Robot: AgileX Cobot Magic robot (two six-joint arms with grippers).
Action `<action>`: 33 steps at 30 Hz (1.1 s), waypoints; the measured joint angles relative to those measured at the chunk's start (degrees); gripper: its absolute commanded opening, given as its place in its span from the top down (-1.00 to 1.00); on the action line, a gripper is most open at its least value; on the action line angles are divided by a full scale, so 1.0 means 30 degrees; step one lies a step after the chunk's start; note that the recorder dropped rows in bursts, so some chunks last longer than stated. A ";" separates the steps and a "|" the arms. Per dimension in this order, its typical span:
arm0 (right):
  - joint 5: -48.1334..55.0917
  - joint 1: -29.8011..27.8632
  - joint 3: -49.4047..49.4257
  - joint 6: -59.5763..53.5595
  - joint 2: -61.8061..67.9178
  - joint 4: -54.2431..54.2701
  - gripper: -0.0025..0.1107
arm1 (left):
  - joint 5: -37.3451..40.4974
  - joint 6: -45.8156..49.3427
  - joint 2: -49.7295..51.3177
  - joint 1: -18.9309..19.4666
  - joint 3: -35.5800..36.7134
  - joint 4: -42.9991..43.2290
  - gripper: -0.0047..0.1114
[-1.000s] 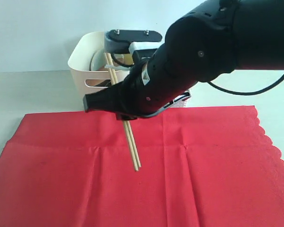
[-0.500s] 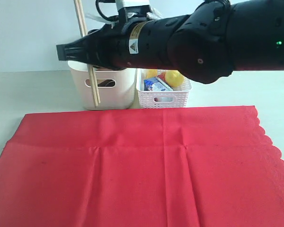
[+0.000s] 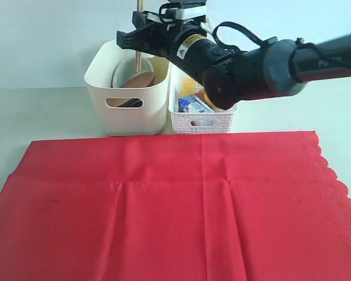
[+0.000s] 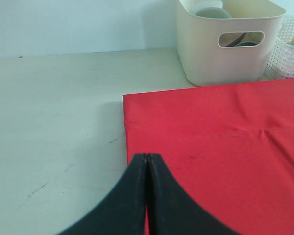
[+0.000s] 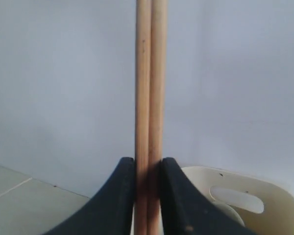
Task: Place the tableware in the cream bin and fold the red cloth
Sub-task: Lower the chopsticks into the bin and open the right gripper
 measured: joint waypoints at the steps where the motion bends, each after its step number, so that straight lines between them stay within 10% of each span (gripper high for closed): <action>1: 0.0000 0.0000 -0.0653 -0.0144 0.0522 -0.0124 0.96 | 0.0000 0.0000 0.0000 0.0000 0.0000 0.0000 0.92; 9: 0.4020 0.0000 -0.3113 -0.2650 0.3316 -0.0379 0.92 | 0.0000 0.0000 0.0000 0.0000 0.0000 0.0000 0.92; 20: 0.6634 0.0000 -0.3113 -0.2531 0.3328 -0.0379 0.08 | 0.0000 0.0000 0.0000 0.0000 0.0000 0.0000 0.92; 33: 1.5807 0.0000 -0.3113 -0.2086 -0.1280 -0.0011 0.05 | 0.0000 0.0000 0.0000 0.0000 0.0000 0.0000 0.92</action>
